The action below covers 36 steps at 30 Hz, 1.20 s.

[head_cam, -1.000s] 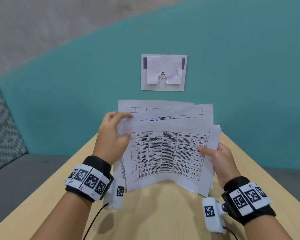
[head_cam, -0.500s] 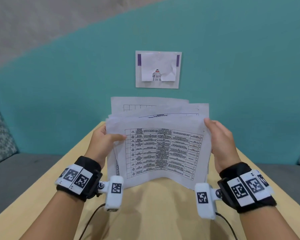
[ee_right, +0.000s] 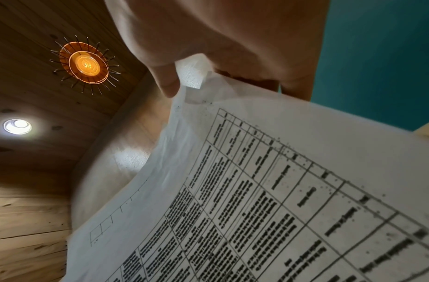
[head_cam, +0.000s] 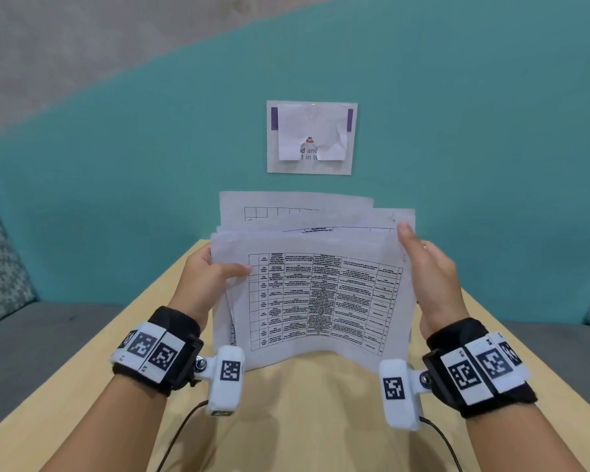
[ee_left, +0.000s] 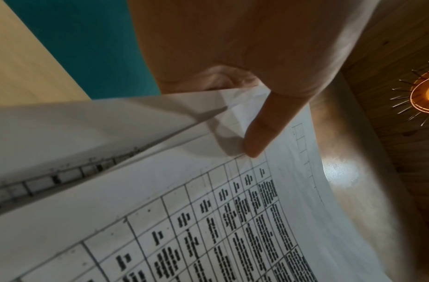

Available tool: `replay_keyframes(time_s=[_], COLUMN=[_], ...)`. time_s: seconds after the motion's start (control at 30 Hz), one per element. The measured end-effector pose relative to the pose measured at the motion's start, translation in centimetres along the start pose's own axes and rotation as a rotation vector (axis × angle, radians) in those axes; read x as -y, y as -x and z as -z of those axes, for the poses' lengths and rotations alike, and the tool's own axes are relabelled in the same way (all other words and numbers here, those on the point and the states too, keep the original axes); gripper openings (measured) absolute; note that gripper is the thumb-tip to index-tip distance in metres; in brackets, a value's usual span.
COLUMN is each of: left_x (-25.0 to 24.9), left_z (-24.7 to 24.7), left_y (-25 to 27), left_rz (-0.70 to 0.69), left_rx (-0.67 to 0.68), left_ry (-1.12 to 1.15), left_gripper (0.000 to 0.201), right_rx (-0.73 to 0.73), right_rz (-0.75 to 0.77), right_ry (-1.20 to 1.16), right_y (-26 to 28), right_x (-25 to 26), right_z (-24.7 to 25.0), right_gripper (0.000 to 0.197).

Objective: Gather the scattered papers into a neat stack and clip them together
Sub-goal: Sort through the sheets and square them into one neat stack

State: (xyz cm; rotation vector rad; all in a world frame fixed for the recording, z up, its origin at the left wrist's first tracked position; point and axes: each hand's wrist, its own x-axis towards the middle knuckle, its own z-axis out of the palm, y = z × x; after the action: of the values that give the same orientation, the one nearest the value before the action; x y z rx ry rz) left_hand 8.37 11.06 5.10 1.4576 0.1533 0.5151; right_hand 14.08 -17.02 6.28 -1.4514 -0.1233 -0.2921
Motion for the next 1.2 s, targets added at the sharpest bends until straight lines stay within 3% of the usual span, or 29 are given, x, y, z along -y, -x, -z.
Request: replay_keyframes(time_s=[0.13,0.27,0.3,0.4,0.47,0.57,0.87,0.97,1.07,1.2], left_x=[-0.1,-0.1,-0.2,-0.3,-0.3,-0.3,0.0,0.1,0.2,0.5], left_z=[-0.1,-0.1,-0.1,-0.2,-0.2,-0.2,0.0,0.1,-0.2,-0.6], left_y=[0.1,0.1,0.1,0.2,0.2,0.2,0.0,0.0,0.1,0.0], left_rz=[0.003,0.006,0.003,-0.001,0.000,-0.001,0.013,0.019,0.036,0.033], left_rx=[0.001,-0.001,-0.001,0.004,0.004,0.002,0.001,0.009,0.037,0.024], left_ry=[-0.010,-0.020,-0.021,-0.026,-0.027,-0.028,-0.043,-0.055,-0.081,-0.071], left_gripper=[0.038,0.038,0.036,0.033,0.033,0.035,0.035,0.038,0.044,0.047], right_rx=[-0.031,-0.078,-0.079,-0.089,-0.105,-0.094,-0.019,0.044,0.124,0.079], right_rz=[-0.019,-0.008,-0.010,-0.022,-0.033,-0.016,0.048,0.034,-0.047,-0.049], right_ry=[0.001,-0.044,-0.039,-0.052,-0.084,-0.065,-0.014,0.007,0.023,-0.006], right_y=[-0.1,0.1,0.1,-0.2,-0.2,-0.1,0.1,-0.2,-0.2,-0.5], right_x=[0.0,0.4,0.5,0.4,0.5,0.5,0.3,-0.4,-1.4,-1.9], right_z=[-0.2,-0.3,-0.3,-0.2,-0.1,-0.1,0.6,1.2,1.3,1.2], right_gripper=[0.051,0.084,0.079,0.034,0.021,0.024,0.006,0.037,0.050,0.039])
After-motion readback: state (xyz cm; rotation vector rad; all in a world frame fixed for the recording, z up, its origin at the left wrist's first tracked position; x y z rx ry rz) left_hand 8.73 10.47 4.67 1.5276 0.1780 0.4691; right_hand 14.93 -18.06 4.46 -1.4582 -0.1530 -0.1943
